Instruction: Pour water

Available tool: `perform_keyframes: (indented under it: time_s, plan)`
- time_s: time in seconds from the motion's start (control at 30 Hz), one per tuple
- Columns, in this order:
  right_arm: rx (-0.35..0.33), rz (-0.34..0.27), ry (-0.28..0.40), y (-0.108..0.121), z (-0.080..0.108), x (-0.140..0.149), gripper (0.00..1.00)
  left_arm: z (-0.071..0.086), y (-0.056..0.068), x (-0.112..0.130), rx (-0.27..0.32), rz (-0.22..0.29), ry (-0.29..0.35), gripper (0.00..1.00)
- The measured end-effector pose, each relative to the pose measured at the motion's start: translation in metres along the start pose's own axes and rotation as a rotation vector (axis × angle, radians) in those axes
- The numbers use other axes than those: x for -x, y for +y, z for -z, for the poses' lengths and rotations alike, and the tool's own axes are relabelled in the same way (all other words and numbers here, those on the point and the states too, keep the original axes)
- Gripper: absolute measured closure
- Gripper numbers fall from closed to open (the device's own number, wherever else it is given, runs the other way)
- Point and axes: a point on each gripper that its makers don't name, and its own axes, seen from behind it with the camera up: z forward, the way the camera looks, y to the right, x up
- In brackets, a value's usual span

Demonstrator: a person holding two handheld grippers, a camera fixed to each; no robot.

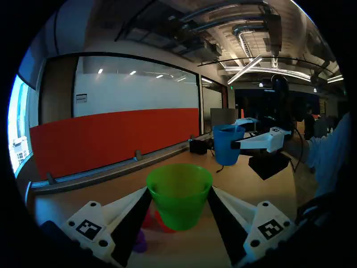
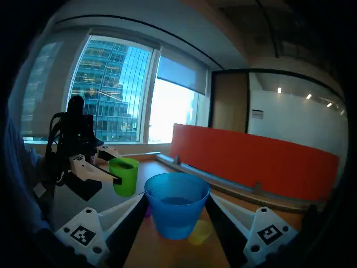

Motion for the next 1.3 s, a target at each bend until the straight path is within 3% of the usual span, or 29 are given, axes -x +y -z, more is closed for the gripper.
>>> perform_keyframes:
  time_s: [0.6,1.3]
  plan:
    - [-0.019,0.121,0.006,0.001,-0.017,-0.032,0.1,-0.007,0.015,0.003,0.032,-0.011,-0.006,0.15]
    - [-0.029,0.361,0.02,-0.003,-0.034,-0.068,0.1,-0.014,0.03,0.004,0.061,-0.021,-0.005,0.15]
